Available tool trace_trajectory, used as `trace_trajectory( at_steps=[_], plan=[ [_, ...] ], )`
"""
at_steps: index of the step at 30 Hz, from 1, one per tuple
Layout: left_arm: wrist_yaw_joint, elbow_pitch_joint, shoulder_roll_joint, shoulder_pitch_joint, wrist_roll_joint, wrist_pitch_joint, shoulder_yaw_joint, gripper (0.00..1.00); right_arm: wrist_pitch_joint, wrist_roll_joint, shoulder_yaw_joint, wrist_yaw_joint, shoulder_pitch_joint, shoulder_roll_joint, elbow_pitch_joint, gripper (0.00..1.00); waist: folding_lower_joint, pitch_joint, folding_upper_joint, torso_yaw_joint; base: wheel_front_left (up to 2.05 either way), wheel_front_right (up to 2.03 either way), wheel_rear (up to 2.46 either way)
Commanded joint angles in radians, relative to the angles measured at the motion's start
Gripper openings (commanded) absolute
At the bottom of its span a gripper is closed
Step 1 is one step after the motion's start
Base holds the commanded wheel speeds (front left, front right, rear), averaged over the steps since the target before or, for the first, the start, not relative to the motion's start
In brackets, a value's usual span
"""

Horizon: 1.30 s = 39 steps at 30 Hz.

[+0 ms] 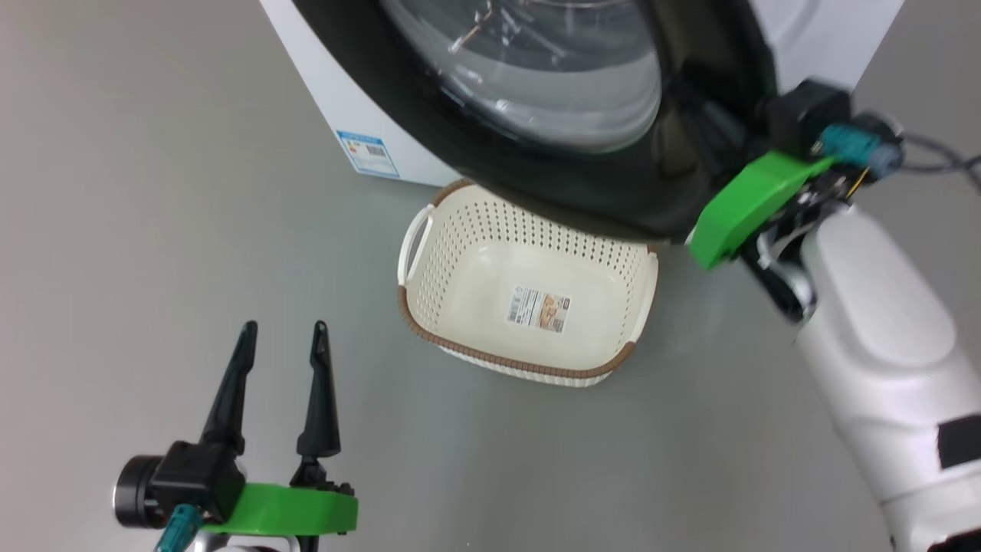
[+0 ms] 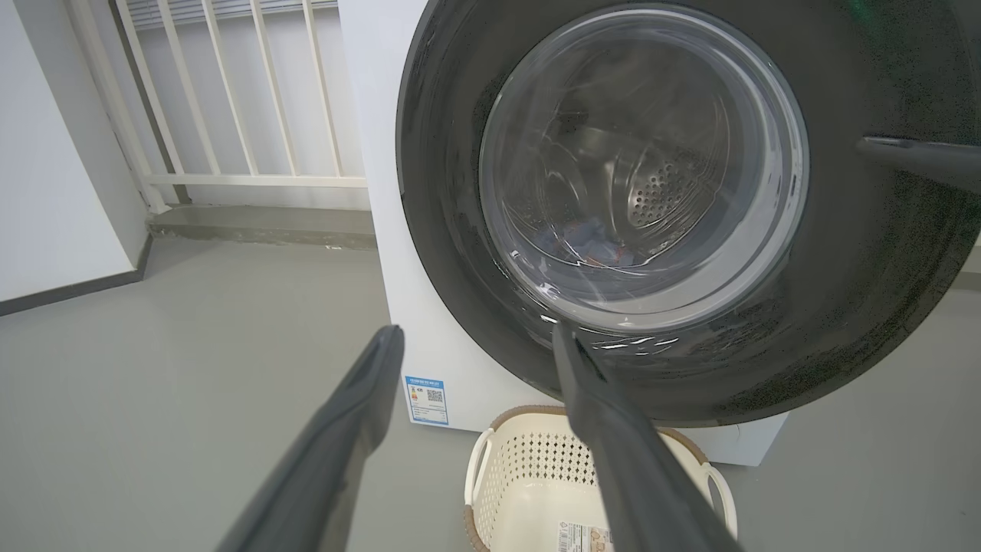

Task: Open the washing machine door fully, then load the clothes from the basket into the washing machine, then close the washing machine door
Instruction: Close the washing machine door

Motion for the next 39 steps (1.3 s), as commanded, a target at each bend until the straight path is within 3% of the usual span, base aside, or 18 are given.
trace_trajectory(
  at_steps=[1, 20, 31, 39],
  plan=[
    [-0.008, -0.028, 0.01, -0.033, 0.007, -0.009, 0.029, 1.0, -0.011, -0.011, -0.003, 0.001, -0.038, 0.003, -0.013, 0.0, 0.0, 0.026, -0.0001, 0.004, 0.0, 0.0, 0.0],
    [-0.025, -0.033, -0.01, -0.131, -0.019, -0.009, -0.027, 1.0, -0.117, -0.042, 0.001, 0.001, -0.433, -0.094, 0.304, 0.0, 0.0, 0.167, -0.0001, 0.045, 0.0, 0.0, 0.0],
    [-0.02, -0.022, -0.01, -0.139, -0.02, -0.009, -0.037, 1.0, -0.145, -0.025, 0.031, 0.001, -0.483, -0.091, 0.385, 0.0, 0.0, 0.159, -0.0001, 0.041, 0.0, 0.0, 0.0],
    [-0.025, -0.007, -0.01, -0.132, -0.005, -0.009, -0.034, 1.0, -0.15, 0.047, 0.123, 0.001, -0.419, -0.054, 0.342, 0.0, 0.0, 0.135, -0.0001, 0.019, 0.0, 0.0, 0.0]
  ],
)
